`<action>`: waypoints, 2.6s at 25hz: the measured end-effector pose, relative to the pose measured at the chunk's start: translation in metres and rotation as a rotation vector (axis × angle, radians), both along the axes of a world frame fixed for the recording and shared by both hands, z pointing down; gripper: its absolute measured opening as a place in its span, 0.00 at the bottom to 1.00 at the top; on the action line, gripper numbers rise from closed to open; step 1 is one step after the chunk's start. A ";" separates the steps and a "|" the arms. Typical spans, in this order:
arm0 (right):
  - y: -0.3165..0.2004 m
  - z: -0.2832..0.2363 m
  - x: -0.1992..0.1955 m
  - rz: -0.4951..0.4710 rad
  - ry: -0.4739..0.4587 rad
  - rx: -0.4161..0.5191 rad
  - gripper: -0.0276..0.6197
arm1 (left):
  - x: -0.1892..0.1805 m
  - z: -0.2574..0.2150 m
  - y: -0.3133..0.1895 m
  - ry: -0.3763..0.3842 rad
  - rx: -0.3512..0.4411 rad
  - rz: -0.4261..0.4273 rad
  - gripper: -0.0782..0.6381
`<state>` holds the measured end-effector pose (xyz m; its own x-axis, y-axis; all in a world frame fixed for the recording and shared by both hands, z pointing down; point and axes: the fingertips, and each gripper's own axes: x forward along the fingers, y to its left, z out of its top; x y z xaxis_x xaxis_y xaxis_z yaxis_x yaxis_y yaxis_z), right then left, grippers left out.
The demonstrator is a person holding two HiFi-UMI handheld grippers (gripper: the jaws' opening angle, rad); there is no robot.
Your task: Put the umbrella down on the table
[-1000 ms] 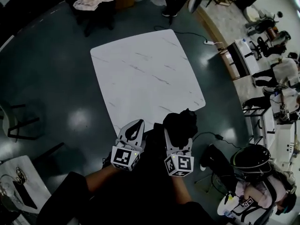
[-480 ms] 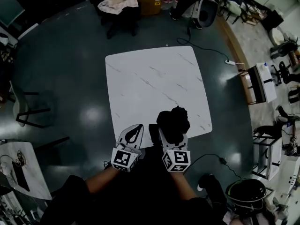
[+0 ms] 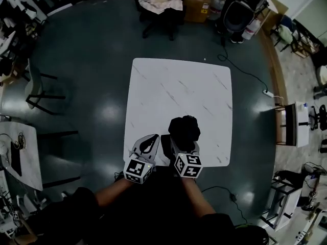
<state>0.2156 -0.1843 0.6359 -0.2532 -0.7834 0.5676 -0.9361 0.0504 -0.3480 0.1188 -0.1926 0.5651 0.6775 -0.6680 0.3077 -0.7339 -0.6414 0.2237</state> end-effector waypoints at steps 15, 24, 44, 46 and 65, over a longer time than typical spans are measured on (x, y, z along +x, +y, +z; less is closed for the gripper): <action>-0.037 0.137 -0.014 -0.228 0.131 -0.200 0.56 | -0.021 0.002 0.005 -0.004 0.008 -0.190 0.13; -0.031 0.196 -0.023 -0.227 0.156 -0.369 0.56 | -0.034 0.000 0.009 0.040 -0.019 -0.239 0.13; -0.005 0.153 -0.009 -0.041 0.224 -0.327 0.61 | -0.082 -0.021 0.014 0.082 -0.011 -0.110 0.13; 0.001 0.134 -0.010 -0.014 0.208 -0.288 0.60 | -0.087 -0.023 0.012 0.107 -0.020 -0.092 0.13; 0.033 -0.119 -0.106 0.146 0.201 0.378 0.07 | -0.122 -0.074 0.024 0.304 0.029 0.064 0.13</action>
